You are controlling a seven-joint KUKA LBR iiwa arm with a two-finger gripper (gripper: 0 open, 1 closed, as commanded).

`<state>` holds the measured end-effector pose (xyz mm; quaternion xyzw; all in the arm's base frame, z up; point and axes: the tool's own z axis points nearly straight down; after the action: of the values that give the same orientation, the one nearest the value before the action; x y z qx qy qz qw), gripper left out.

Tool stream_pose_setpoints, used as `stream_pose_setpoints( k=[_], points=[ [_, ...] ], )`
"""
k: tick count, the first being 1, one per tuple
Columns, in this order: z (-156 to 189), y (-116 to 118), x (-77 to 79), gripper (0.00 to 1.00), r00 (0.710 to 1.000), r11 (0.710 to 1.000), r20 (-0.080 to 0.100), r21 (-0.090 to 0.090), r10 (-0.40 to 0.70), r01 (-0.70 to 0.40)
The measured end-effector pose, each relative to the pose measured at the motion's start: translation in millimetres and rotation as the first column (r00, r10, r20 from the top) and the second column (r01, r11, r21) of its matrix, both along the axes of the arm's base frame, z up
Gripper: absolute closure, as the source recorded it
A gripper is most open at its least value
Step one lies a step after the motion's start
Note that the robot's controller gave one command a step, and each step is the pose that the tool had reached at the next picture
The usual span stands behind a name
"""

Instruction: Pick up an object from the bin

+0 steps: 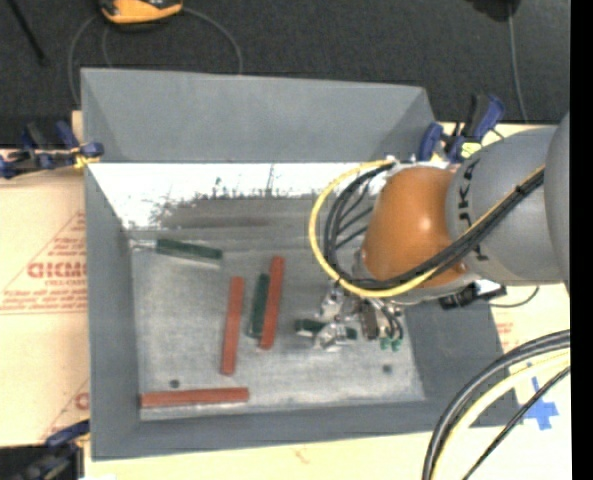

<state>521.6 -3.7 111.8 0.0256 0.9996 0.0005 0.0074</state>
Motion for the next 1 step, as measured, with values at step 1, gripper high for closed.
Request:
stream_pose_setpoints(
  k=[1],
  points=[
    [-31.8, -52.3, 22.2, 1.00, 0.998, 0.998, -0.024, 0.003, -0.065, 0.065]
  ],
)
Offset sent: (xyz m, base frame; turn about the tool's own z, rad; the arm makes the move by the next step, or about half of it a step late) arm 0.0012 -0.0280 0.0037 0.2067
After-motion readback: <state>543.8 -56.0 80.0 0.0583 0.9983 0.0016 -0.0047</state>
